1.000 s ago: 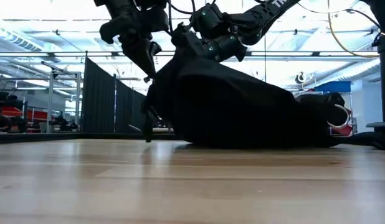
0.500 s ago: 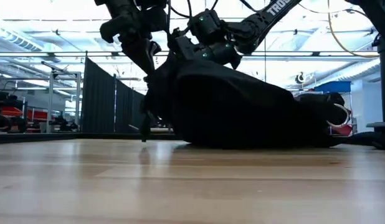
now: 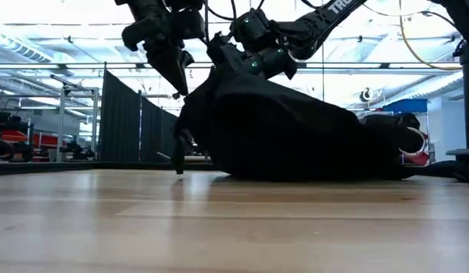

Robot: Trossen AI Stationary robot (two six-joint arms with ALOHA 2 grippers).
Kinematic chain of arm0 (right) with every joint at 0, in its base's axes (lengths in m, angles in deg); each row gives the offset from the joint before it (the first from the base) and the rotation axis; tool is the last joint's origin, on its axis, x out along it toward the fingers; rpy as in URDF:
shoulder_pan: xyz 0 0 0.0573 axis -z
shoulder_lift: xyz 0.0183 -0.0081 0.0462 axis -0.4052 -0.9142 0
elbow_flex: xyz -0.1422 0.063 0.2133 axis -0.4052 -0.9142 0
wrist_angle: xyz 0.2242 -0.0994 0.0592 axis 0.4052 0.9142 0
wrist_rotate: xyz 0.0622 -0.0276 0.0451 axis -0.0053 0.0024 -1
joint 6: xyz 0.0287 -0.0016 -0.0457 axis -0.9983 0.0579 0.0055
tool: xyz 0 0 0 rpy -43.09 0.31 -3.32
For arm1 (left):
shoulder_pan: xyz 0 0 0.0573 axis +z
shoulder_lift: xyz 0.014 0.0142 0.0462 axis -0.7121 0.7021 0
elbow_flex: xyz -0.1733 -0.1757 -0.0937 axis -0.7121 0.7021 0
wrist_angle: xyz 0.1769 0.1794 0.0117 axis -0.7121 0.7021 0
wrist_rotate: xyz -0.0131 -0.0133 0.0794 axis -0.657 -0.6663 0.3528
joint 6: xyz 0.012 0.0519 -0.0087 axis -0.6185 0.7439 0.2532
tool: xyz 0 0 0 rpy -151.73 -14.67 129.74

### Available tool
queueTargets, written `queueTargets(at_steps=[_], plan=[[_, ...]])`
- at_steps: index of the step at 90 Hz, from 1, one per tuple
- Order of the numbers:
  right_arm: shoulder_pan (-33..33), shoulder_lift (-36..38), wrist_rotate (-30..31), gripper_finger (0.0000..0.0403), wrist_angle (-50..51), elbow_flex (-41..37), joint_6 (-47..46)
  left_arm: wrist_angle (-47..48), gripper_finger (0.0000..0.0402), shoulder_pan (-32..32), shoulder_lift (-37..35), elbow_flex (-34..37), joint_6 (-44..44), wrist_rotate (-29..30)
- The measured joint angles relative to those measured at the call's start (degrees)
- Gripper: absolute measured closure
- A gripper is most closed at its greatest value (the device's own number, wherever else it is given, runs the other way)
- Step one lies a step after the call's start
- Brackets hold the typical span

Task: Unpack backpack
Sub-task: Open the black backpack

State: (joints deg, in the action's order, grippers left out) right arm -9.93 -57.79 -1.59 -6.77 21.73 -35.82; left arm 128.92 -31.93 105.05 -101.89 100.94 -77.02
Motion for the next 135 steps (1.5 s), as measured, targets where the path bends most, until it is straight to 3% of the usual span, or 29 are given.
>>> queueTargets(at_steps=[14, 42, 58, 77, 111, 135], plan=[[0.8, 1.6, -0.2, 0.0403, 3.5, 0.0, 1.7, 1.1, 0.038, 0.8, 0.0, -0.1, -7.8, 1.0], [2.3, 6.2, -0.3, 0.0402, 11.0, -0.1, 7.5, -4.3, 0.025, 0.8, -0.1, 2.6, -16.8, -0.2], [4.2, 8.3, -0.3, 0.0402, 16.2, -0.1, 10.7, -8.9, 0.0208, 0.3, -0.1, 7.1, -22.9, -0.4], [5.0, 8.3, -0.7, 0.0402, 19.3, -0.1, 13.5, -17.2, 0.0209, -1.9, 0.0, 11.1, -26.4, -0.5], [5.0, 8.3, -3.2, 0.0402, 20.3, -0.1, 14.3, -16.5, 0.0215, -3.4, 4.1, 11.4, -26.4, 3.3], [5.1, 8.3, -3.2, 0.0403, 21.5, -0.1, 14.4, -22.4, 0.0215, -3.8, 7.4, 11.4, -27.3, 3.3]])
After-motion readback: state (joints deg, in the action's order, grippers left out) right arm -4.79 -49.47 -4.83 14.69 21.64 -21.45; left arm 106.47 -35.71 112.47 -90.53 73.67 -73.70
